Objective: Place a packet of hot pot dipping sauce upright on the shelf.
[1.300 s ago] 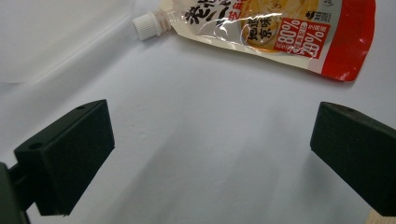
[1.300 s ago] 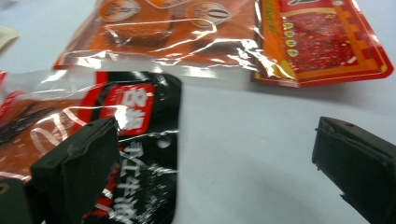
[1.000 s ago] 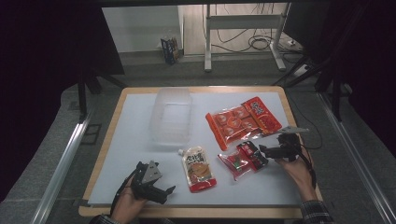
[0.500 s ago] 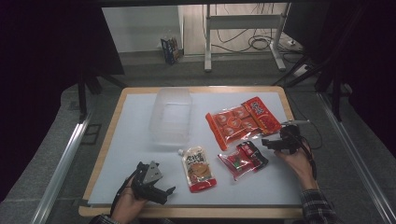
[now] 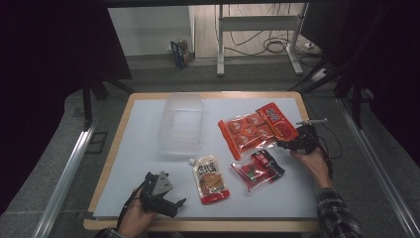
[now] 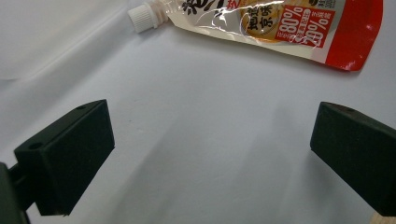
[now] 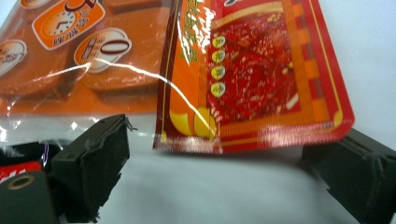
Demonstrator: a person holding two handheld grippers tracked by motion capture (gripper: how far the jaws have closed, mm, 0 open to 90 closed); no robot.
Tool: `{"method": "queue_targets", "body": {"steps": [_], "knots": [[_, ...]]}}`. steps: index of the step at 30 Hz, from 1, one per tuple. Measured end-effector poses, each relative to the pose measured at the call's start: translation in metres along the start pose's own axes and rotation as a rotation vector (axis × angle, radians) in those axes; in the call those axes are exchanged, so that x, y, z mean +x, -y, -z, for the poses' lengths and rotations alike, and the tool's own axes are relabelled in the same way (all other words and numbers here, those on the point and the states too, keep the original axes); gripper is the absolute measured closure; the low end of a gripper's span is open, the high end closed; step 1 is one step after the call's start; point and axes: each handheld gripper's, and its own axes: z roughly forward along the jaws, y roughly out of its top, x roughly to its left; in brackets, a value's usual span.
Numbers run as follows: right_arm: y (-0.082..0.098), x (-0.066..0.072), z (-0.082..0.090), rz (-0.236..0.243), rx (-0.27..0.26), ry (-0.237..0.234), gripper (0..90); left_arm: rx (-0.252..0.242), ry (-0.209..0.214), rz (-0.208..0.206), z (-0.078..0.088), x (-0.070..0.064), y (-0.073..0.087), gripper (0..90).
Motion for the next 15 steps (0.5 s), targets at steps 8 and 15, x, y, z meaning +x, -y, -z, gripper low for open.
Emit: {"method": "queue_targets", "body": {"steps": [8, 15], "knots": [[-0.017, 0.006, 0.004, 0.025, -0.046, -0.043, 17.3, 0.004, 0.000, -0.005, -0.001, -0.001, 0.000, 0.0], [-0.030, 0.008, -0.004, 0.036, -0.012, -0.060, 26.3, 0.011, 0.003, -0.017, -0.002, -0.002, 0.000, 0.0]]}}
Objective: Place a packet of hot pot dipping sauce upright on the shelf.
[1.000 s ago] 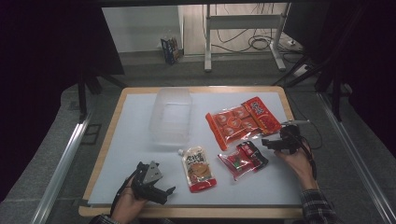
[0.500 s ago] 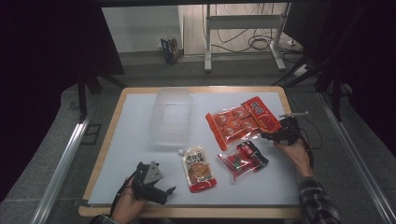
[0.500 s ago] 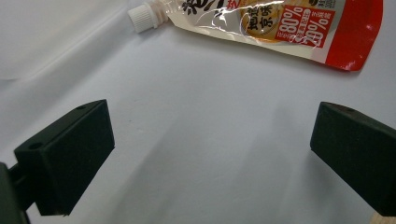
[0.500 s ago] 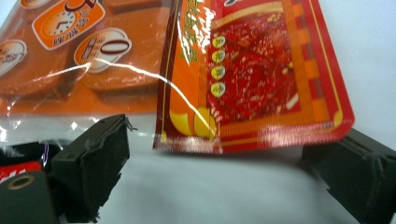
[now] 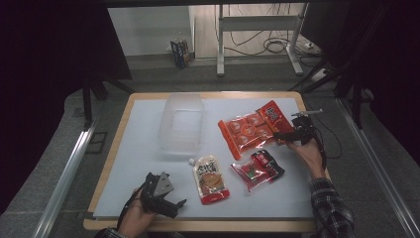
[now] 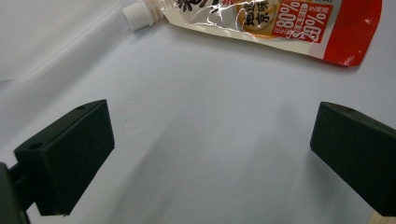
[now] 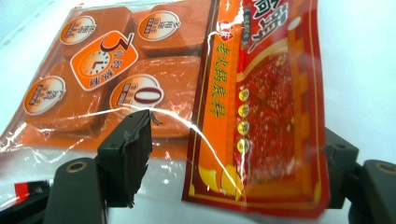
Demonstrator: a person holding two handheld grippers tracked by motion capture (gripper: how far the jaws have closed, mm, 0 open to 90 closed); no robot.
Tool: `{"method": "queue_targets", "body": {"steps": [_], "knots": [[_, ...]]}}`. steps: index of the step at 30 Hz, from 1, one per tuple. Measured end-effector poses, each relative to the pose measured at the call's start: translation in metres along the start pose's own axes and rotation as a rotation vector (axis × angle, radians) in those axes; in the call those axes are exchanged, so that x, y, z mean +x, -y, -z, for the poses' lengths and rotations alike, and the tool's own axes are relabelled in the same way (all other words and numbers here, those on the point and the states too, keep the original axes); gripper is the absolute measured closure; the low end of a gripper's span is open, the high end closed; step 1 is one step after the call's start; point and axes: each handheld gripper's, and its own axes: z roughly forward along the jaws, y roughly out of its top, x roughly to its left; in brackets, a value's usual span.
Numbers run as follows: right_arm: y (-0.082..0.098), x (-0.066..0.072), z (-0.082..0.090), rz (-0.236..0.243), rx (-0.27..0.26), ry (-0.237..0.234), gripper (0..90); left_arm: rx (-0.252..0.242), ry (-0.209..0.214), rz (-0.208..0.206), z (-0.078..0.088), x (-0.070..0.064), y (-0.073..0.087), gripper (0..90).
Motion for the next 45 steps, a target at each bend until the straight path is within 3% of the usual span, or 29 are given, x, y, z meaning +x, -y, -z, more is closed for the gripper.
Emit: {"method": "queue_targets", "body": {"steps": [4, 10, 13, 16, 21, 24, 29, 36, 45], "knots": [[-0.008, -0.005, -0.008, -0.007, 0.031, -0.006, 32.1, 0.003, -0.001, -0.002, 0.000, 0.000, 0.000, 0.0], [-0.020, -0.006, -0.021, 0.023, 0.054, 0.005, 50.1, 0.007, 0.000, -0.007, -0.001, -0.001, 0.000, 0.0], [-0.026, -0.007, -0.024, 0.014, 0.046, 0.007, 59.6, 0.007, 0.001, -0.011, -0.001, -0.001, 0.000, 0.0], [-0.028, -0.009, -0.029, 0.015, 0.062, 0.050, 66.8, 0.008, 0.003, -0.014, -0.001, -0.002, 0.000, 0.0], [-0.028, -0.016, -0.036, -0.052, 0.061, 0.057, 75.1, 0.011, 0.002, -0.022, -0.002, -0.002, 0.000, 0.0], [-0.029, -0.013, -0.037, -0.045, 0.064, 0.056, 87.3, 0.011, 0.001, -0.024, -0.002, -0.003, 0.000, 0.0], [-0.033, 0.000, -0.033, 0.037, 0.063, 0.126, 88.2, 0.011, 0.000, -0.028, -0.001, -0.003, -0.001, 0.0], [-0.040, 0.007, -0.018, 0.042, 0.029, 0.124, 88.2, 0.008, -0.002, -0.029, -0.001, -0.003, -0.001, 0.0], [-0.057, 0.027, 0.008, 0.090, -0.030, 0.124, 88.2, 0.003, -0.006, -0.028, 0.000, -0.003, -0.001, 0.0]]}}
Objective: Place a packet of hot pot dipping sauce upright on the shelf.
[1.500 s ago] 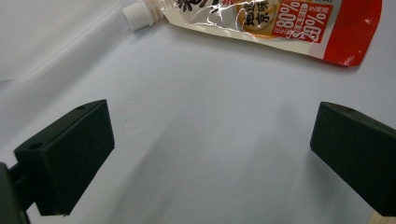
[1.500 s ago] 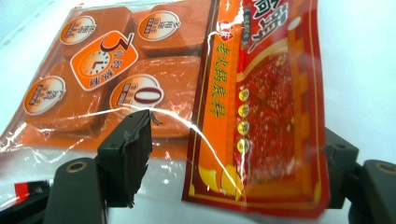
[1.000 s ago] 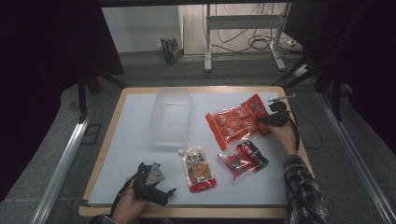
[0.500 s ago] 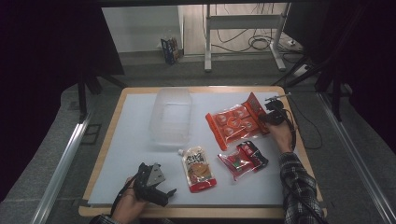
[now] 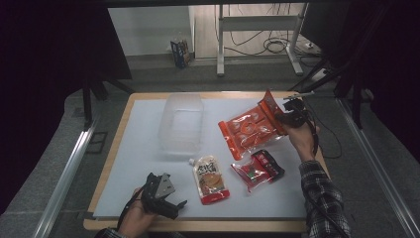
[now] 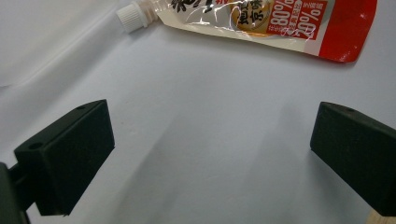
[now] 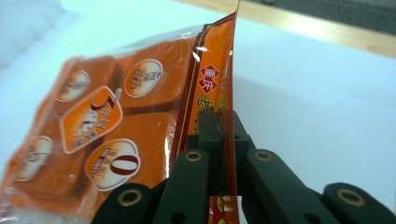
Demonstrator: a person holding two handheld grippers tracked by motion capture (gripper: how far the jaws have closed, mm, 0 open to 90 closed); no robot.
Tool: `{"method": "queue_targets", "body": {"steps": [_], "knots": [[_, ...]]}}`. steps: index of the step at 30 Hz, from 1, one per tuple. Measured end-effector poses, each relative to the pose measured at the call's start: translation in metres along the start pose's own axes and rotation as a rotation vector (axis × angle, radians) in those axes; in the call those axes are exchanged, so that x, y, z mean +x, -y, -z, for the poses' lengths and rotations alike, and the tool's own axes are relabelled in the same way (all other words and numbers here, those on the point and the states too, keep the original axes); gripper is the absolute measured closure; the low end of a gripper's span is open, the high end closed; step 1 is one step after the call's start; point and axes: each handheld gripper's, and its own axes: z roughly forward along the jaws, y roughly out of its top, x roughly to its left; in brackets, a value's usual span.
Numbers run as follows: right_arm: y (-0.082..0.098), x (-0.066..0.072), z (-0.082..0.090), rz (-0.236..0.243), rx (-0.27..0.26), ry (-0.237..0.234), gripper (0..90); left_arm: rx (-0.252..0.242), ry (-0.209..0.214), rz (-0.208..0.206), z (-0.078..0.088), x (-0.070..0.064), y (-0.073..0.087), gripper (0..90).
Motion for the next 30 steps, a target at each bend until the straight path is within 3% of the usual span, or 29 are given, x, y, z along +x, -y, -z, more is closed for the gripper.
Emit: {"method": "queue_targets", "body": {"steps": [5, 17, 20, 24, 30], "knots": [[-0.014, 0.010, 0.016, 0.003, -0.024, -0.026, 88.1, 0.000, 0.000, -0.002, 0.000, 0.000, 0.000, 0.0], [-0.050, 0.047, 0.054, 0.060, -0.067, -0.082, 88.3, -0.001, 0.002, -0.003, 0.000, -0.001, 0.000, 0.0], [-0.058, 0.059, 0.060, 0.083, -0.072, -0.095, 88.3, 0.001, 0.002, -0.005, 0.000, -0.001, 0.000, 0.0], [-0.068, 0.073, 0.066, 0.079, -0.091, -0.137, 88.3, 0.003, 0.002, -0.007, 0.000, -0.001, 0.000, 0.0], [-0.080, 0.097, 0.068, 0.110, -0.101, -0.147, 88.4, 0.000, 0.002, -0.008, 0.001, -0.001, 0.000, 0.0]]}}
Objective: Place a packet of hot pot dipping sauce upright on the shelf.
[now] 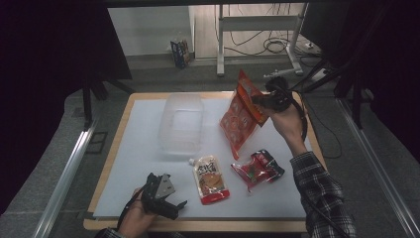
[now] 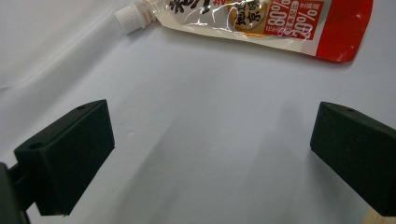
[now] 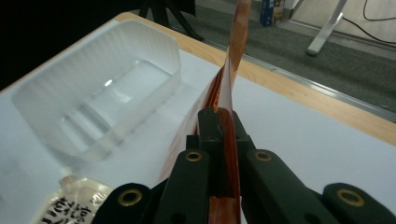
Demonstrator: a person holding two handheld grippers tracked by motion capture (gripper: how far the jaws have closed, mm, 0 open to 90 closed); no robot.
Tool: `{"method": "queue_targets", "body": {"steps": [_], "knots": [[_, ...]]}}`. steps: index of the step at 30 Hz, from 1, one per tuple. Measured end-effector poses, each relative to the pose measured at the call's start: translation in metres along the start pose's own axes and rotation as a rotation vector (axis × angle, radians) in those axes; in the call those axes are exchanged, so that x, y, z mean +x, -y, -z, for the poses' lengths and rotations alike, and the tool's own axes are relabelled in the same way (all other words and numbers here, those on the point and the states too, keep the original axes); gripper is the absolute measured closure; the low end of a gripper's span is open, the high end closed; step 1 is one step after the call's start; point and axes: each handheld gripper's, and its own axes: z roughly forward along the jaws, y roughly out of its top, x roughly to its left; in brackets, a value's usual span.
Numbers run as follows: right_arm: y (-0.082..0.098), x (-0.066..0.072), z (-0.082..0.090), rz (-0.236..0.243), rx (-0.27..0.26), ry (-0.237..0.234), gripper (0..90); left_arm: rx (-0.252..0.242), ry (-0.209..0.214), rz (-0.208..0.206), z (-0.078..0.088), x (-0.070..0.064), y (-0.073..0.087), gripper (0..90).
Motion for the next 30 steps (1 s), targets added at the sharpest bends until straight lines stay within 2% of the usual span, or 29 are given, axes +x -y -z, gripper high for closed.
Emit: {"method": "queue_targets", "body": {"steps": [7, 14, 19, 24, 30], "knots": [[-0.014, 0.020, -0.002, 0.034, -0.017, -0.031, 88.5, -0.004, -0.007, 0.000, 0.001, 0.001, 0.000, 0.0], [-0.022, 0.030, -0.003, 0.069, -0.011, -0.016, 88.5, -0.020, -0.012, 0.020, 0.003, 0.002, 0.000, 0.0], [-0.028, 0.028, -0.001, 0.048, -0.027, -0.016, 88.5, -0.025, -0.022, 0.031, 0.004, 0.004, -0.001, 0.0], [-0.033, 0.028, -0.001, 0.018, -0.056, -0.051, 88.5, -0.034, -0.035, 0.046, 0.006, 0.006, 0.000, 0.0], [-0.044, 0.035, -0.004, 0.028, -0.063, -0.070, 88.5, -0.034, -0.033, 0.043, 0.005, 0.005, 0.000, 0.0]]}}
